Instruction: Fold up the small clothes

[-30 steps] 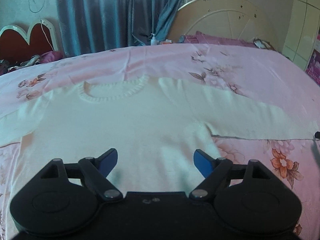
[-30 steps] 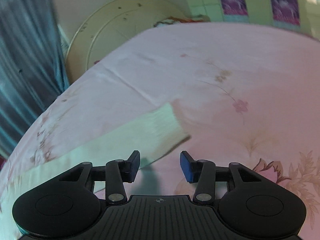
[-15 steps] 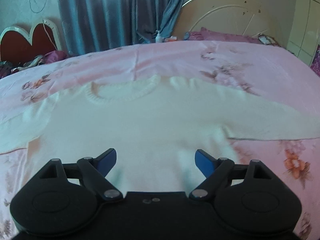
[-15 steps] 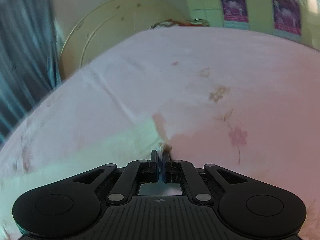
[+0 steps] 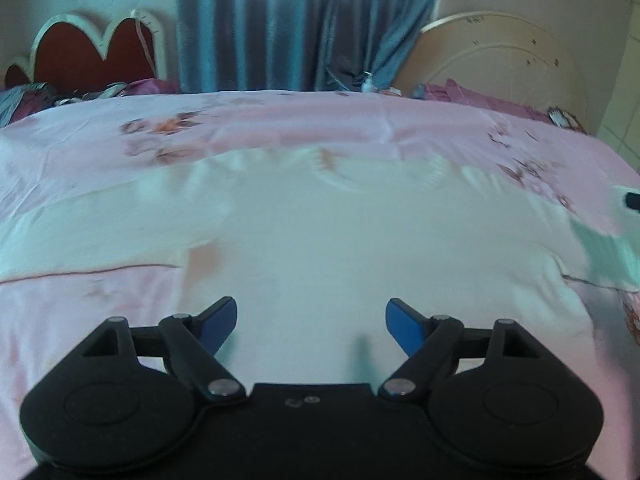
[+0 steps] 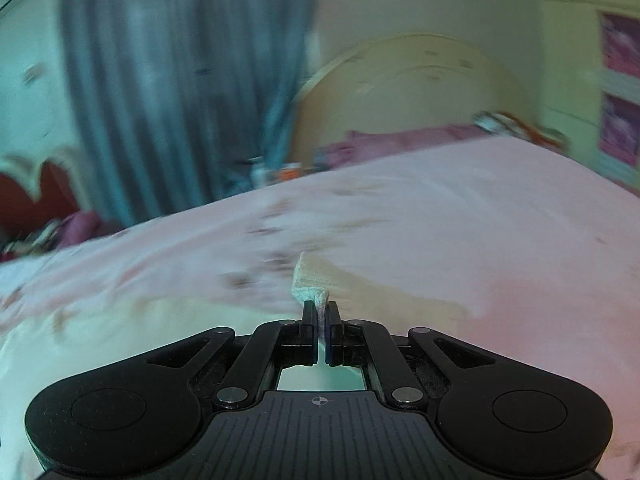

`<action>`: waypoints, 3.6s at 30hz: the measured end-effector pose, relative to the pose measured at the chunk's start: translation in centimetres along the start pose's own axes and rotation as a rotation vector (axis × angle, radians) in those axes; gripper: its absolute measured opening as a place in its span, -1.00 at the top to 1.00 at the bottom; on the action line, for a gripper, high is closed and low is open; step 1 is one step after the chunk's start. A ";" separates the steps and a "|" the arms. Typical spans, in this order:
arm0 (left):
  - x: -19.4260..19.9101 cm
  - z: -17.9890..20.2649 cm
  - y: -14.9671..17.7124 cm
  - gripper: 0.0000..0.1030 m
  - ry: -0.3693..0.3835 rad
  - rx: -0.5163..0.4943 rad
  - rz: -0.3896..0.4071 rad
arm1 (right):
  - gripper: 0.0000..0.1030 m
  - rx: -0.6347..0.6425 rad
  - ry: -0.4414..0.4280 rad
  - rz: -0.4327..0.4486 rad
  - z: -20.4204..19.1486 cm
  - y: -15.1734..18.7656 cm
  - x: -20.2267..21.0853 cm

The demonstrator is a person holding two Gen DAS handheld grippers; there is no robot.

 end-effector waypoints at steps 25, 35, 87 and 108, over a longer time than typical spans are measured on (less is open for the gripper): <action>0.4 -6.4 -0.7 -0.56 0.149 0.104 0.027 | -0.12 0.209 -0.210 -0.144 -17.2 9.1 -4.7; -10.3 4.3 -2.8 0.31 0.427 0.214 -0.134 | 0.55 0.022 -0.059 -0.230 -6.2 9.0 -3.2; -9.9 -6.0 -5.0 0.38 0.195 0.127 0.043 | 0.91 0.102 -0.187 -0.175 -8.5 5.3 -8.9; -11.7 -4.3 -5.4 0.24 0.093 -0.002 0.053 | 0.91 0.142 -0.037 -0.244 -3.7 2.1 -18.0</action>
Point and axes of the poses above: each gripper's, at about its wrist camera, not at the fingertips, and x roughly against the way its jaws point, z to its right, y to its underside, the point moved 4 cm from there along -x, roughly the way its jaws point, and after that the axes turned 7 degrees about z, right-handed, at the moved point
